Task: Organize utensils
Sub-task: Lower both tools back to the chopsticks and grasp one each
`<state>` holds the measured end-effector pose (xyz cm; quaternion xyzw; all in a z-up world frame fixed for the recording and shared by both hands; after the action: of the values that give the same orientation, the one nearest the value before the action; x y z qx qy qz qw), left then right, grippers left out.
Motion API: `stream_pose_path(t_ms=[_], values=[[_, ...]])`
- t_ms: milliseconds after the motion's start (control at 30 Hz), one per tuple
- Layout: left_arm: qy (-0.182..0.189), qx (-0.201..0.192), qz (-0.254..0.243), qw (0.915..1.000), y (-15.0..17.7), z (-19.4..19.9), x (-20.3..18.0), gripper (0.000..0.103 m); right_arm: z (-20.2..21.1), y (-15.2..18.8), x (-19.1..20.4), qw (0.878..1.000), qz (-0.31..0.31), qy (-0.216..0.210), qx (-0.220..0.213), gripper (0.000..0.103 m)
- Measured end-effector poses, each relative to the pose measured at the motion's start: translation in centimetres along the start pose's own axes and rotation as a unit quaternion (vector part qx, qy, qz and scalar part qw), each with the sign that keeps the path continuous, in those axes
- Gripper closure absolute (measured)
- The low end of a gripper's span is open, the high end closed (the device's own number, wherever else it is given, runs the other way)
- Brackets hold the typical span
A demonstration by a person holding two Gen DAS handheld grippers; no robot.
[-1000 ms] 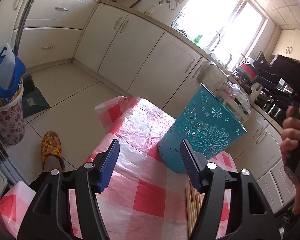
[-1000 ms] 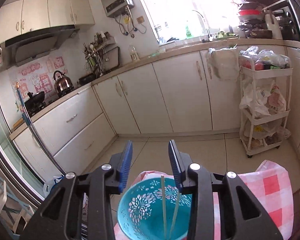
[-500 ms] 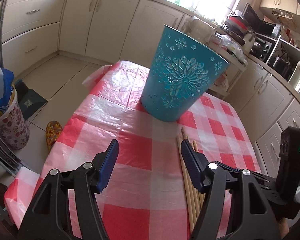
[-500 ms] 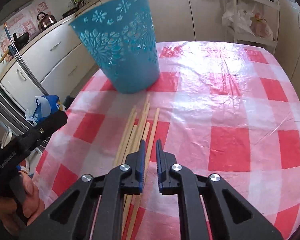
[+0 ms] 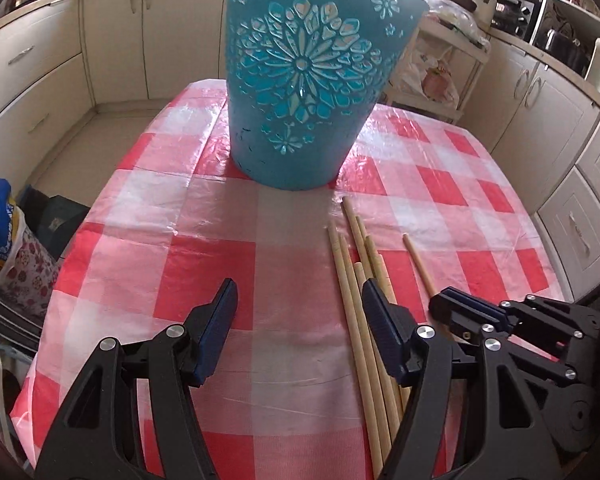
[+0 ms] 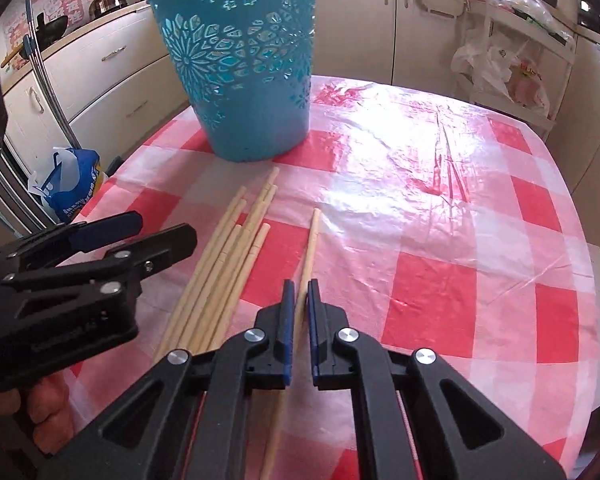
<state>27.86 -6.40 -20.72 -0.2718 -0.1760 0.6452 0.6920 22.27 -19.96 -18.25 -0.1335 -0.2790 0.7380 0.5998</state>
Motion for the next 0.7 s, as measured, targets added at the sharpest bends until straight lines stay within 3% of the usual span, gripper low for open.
stream_pose_path(t_ms=[600,700], values=[[-0.076,0.02,-0.055,0.9954,-1.2,-0.8,-0.5,0.041,0.2,-0.1,-1.4,0.999,-0.027,-0.03,-0.004,0.096],[-0.066,0.03,-0.052,0.996,-1.3,-0.8,-0.1,0.041,0.2,-0.1,-1.4,0.999,-0.029,-0.032,-0.004,0.096]])
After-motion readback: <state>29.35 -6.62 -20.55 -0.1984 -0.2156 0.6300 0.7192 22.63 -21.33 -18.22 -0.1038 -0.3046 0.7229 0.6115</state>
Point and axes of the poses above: each gripper's, at about its wrist camera, not at the fingertips, and z roughly against the way its jaws point, x to its left, y to its underside, the point moved 1 cm from there along -z, roughly the way its jaws point, and after that the axes turned 3 degrees about -y, right-handed, at the moved point
